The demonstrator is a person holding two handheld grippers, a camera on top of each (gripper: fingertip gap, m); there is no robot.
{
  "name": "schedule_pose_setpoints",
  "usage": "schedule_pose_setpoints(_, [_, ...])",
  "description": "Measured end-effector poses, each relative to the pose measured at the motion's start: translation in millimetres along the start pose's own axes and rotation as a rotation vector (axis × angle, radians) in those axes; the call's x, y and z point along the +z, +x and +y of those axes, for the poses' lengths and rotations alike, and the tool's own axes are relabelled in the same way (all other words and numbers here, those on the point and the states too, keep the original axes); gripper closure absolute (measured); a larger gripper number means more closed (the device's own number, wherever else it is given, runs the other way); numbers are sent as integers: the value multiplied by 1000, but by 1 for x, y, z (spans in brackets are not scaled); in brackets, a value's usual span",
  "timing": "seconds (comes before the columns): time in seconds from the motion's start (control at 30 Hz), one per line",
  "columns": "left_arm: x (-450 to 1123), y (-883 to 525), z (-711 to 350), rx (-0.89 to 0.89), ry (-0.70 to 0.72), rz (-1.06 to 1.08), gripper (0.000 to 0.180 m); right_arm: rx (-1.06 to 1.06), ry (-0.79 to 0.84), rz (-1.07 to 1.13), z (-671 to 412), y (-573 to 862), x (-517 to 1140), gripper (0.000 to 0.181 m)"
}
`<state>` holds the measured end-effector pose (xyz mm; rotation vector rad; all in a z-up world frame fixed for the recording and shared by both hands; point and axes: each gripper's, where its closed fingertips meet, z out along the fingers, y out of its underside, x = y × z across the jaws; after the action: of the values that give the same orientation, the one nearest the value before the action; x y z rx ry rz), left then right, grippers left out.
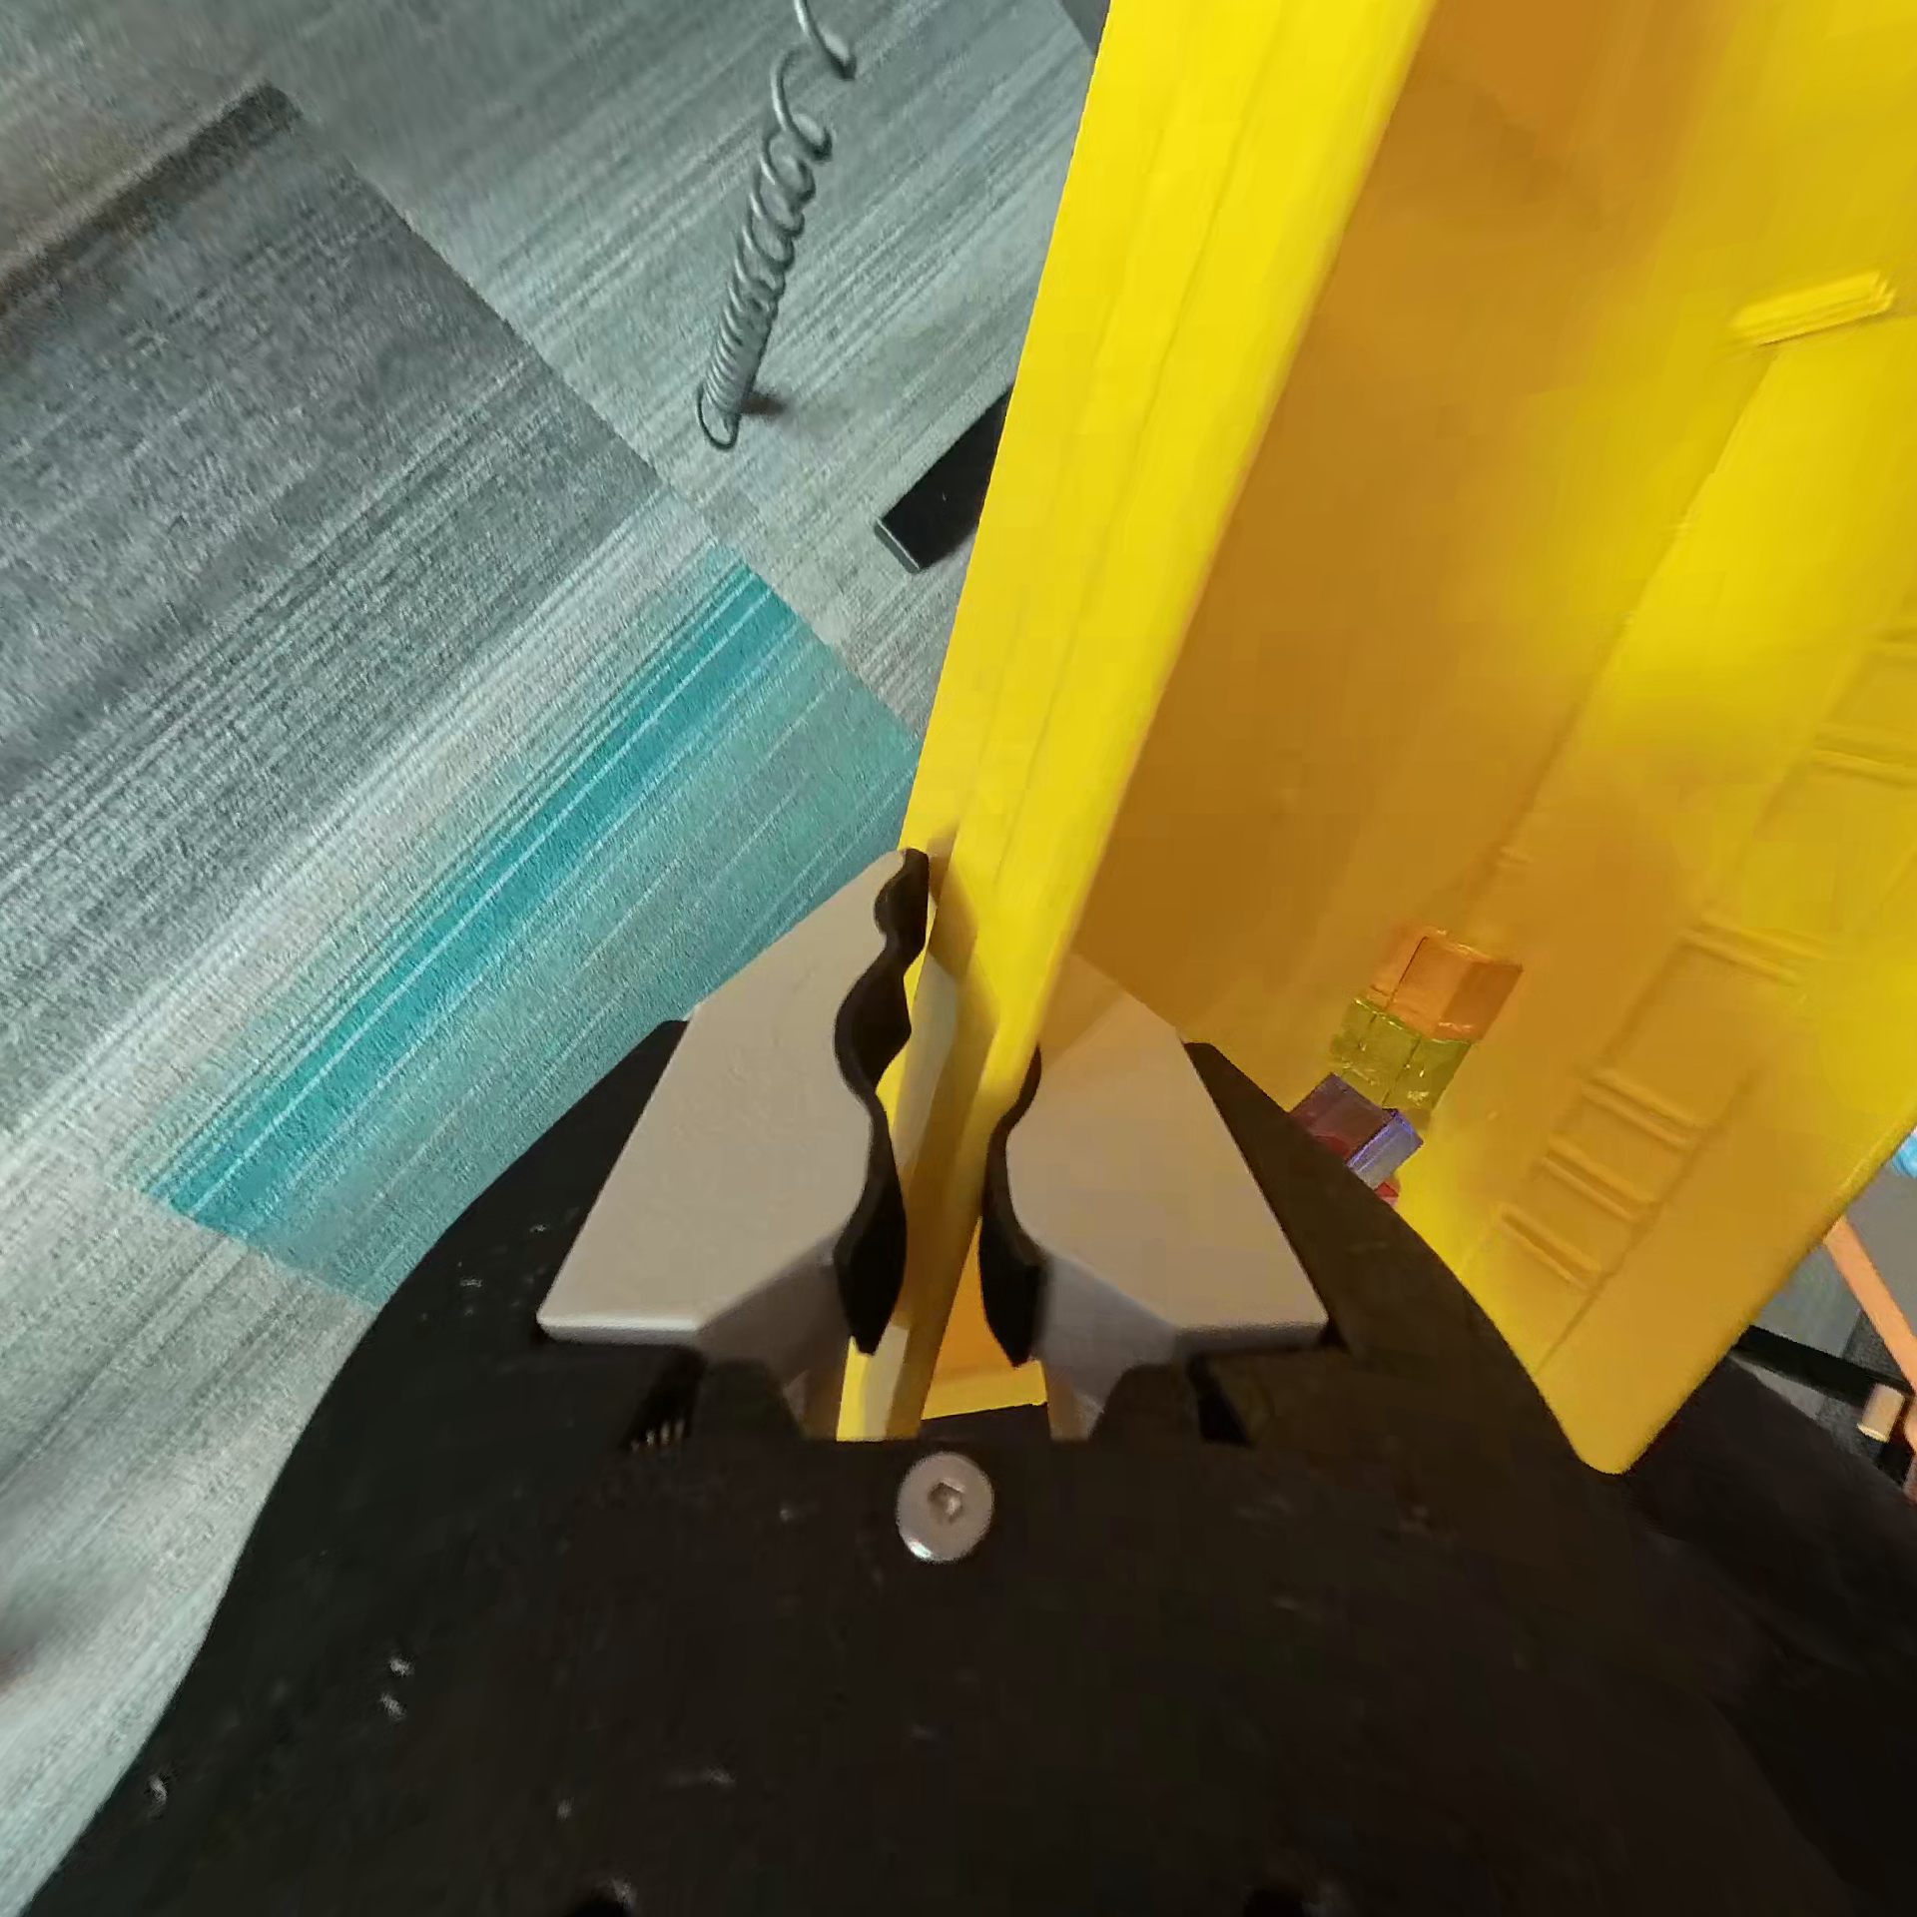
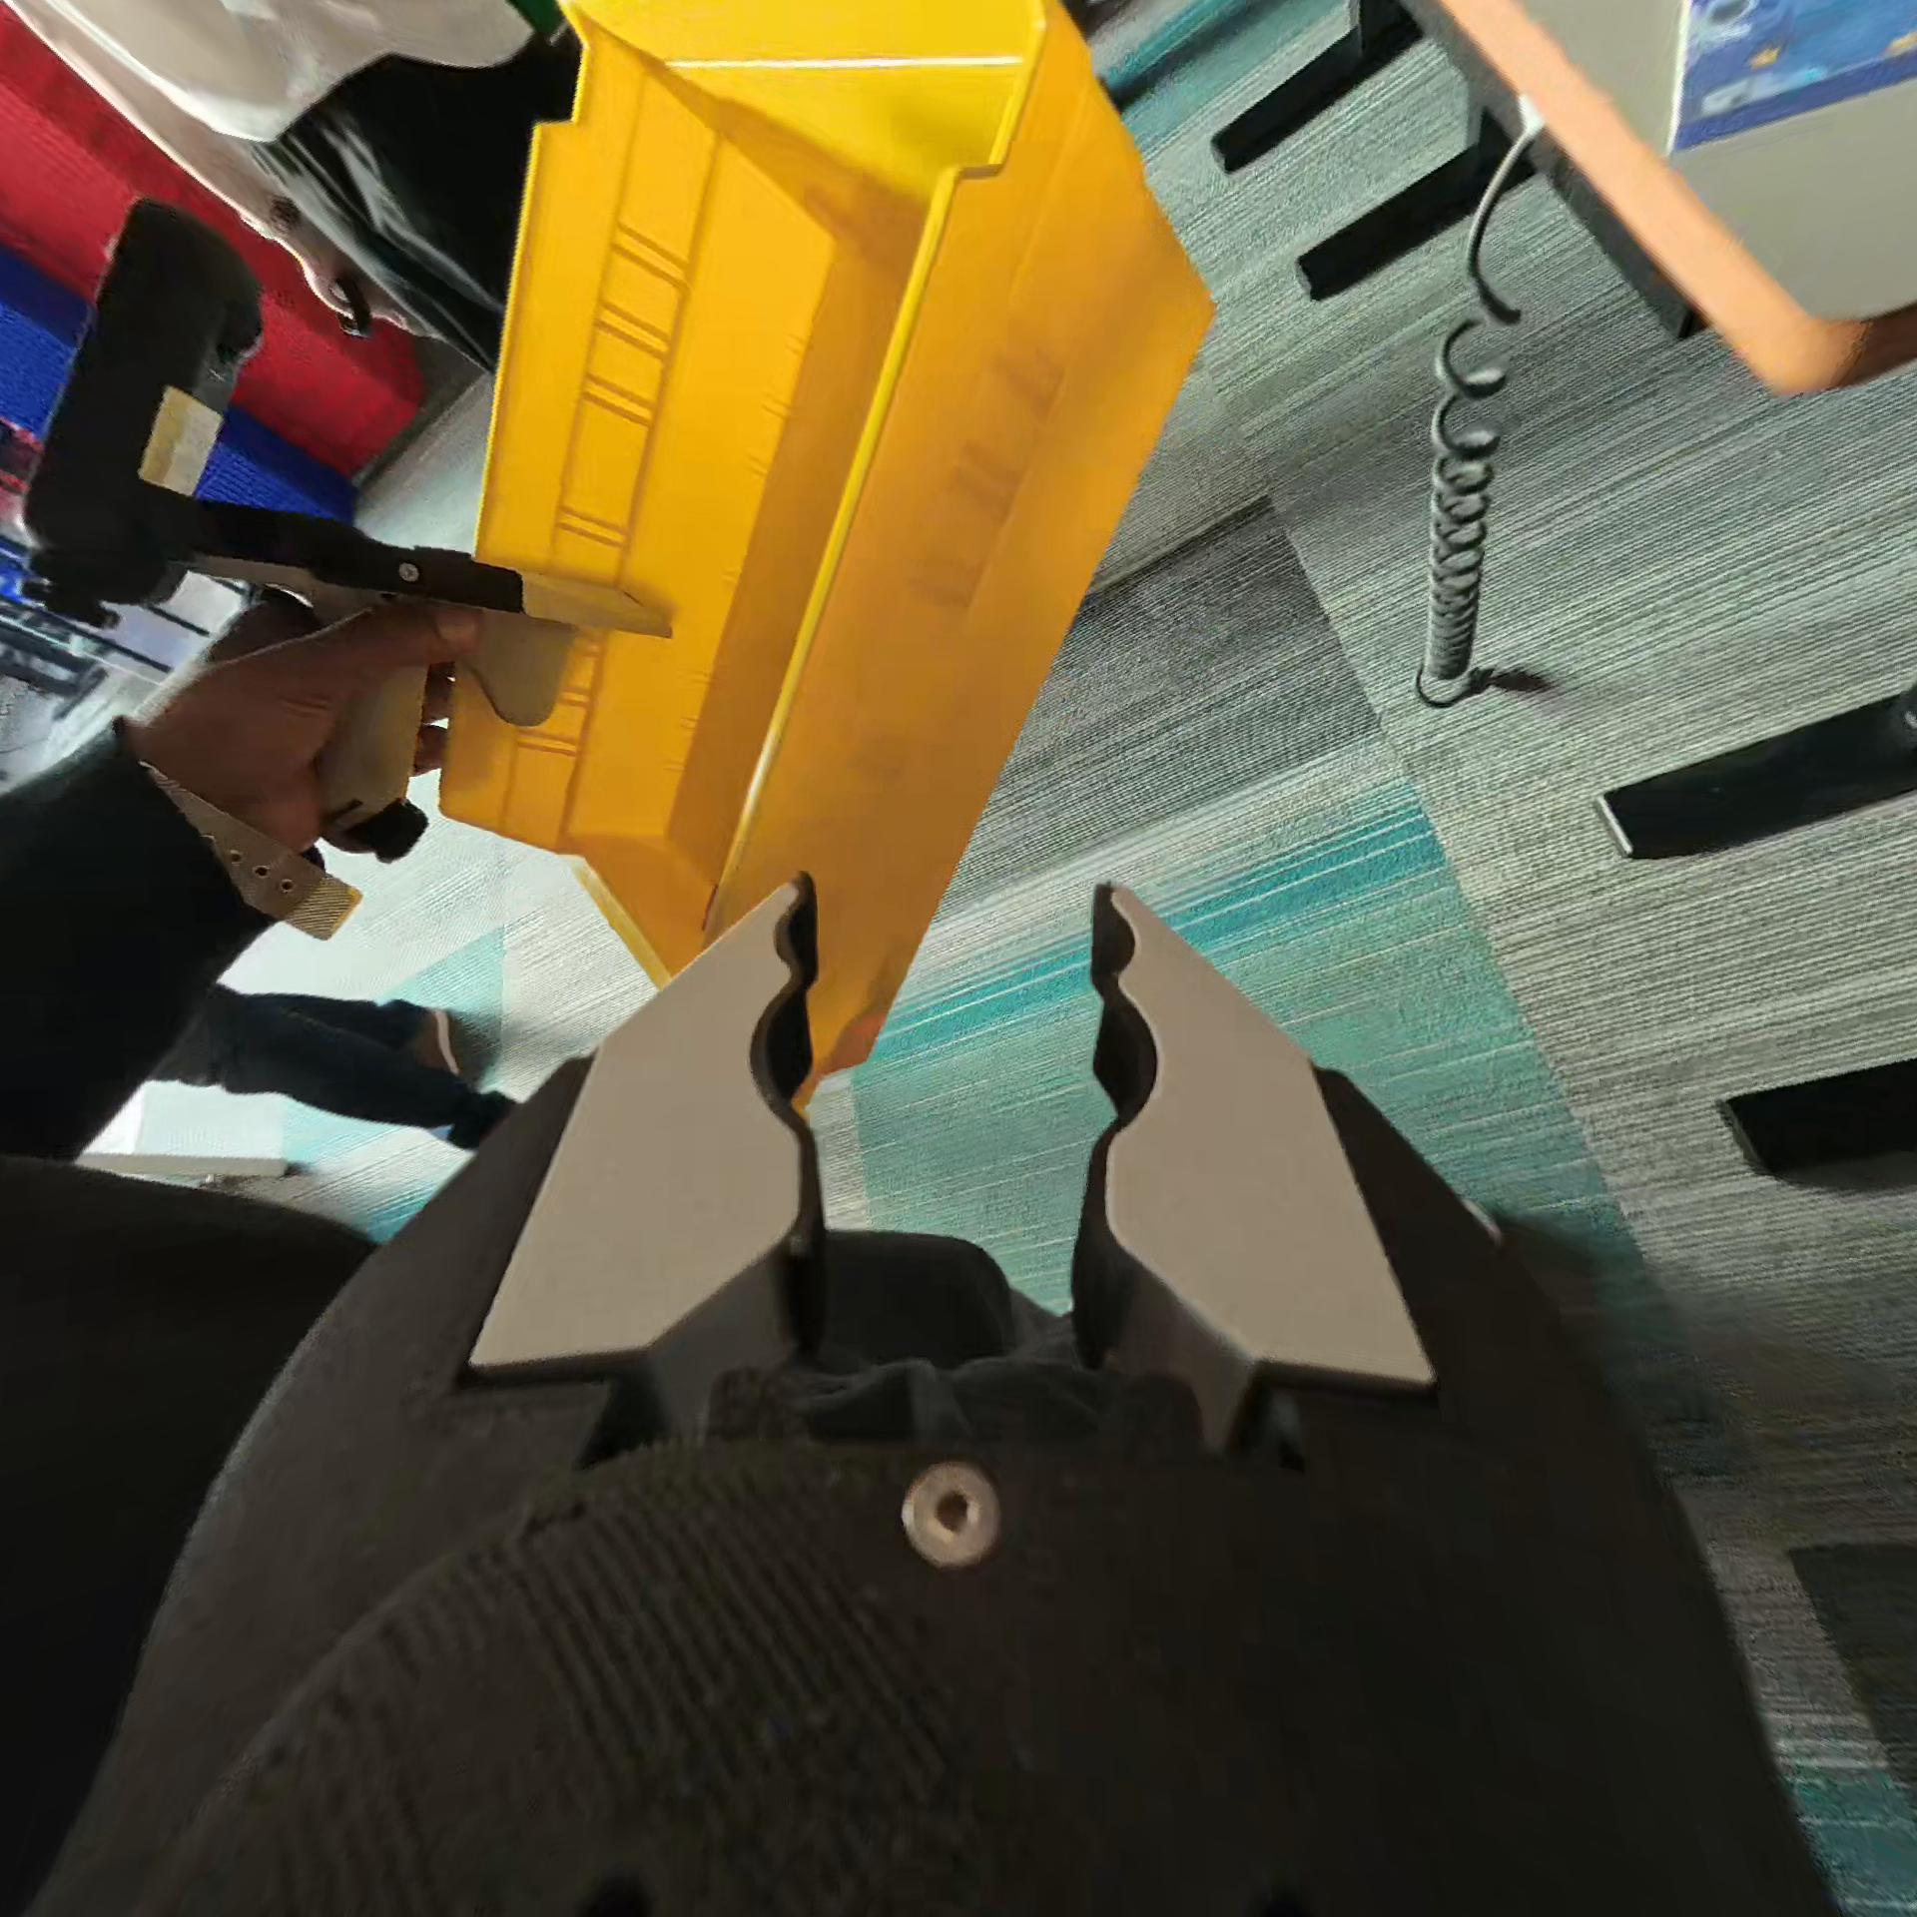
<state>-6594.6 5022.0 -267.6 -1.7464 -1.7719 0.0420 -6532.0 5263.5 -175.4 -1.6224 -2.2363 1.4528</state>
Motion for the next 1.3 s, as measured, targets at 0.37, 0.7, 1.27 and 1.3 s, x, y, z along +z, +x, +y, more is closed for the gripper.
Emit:
schedule_pose_setpoints(0.37, [82, -37, -183, -131, 24, -90, 180, -91, -92, -200, -175, 87, 166, 125])
schedule_pose_setpoints(0.7, [92, -130, -288, -192, 106, -113, 180, -223, -247, -234, -275, 60, 321, 98])
schedule_pose_setpoints(1.27, [81, -320, -463, -18, 22, -64, 180, -102, -351, -57, -365, -24, 543, 131])
schedule_pose_setpoints(1.3, [83, -330, -469, -31, 17, -77, 180, -64, -364, -79, -370, -25, 556, 133])
